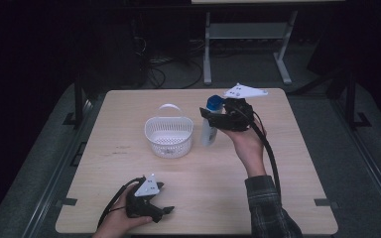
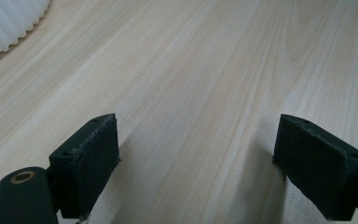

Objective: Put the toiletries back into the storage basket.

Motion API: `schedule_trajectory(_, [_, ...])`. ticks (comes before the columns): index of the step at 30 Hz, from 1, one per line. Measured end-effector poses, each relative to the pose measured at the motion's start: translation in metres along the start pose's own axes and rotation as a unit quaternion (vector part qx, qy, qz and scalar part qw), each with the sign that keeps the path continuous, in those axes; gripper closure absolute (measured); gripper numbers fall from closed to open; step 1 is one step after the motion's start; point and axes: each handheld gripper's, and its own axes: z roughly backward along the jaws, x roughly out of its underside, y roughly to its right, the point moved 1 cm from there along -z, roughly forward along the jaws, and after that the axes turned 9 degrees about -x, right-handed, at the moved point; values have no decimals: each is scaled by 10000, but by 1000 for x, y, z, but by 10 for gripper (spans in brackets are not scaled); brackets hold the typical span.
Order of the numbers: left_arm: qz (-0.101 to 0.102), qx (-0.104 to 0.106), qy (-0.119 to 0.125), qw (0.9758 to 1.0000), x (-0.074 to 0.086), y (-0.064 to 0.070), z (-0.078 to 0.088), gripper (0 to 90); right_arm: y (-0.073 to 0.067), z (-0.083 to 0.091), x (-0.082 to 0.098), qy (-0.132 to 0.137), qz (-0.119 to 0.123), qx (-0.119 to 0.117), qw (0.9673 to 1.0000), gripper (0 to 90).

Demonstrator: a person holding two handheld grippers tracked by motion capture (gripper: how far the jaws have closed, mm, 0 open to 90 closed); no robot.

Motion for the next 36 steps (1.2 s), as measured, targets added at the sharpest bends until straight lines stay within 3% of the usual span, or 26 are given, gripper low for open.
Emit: schedule_trajectory(36, [-1, 19, -15, 10000, 0, 0, 0, 130, -15, -48, -36, 44, 164, -313, 9994, 360])
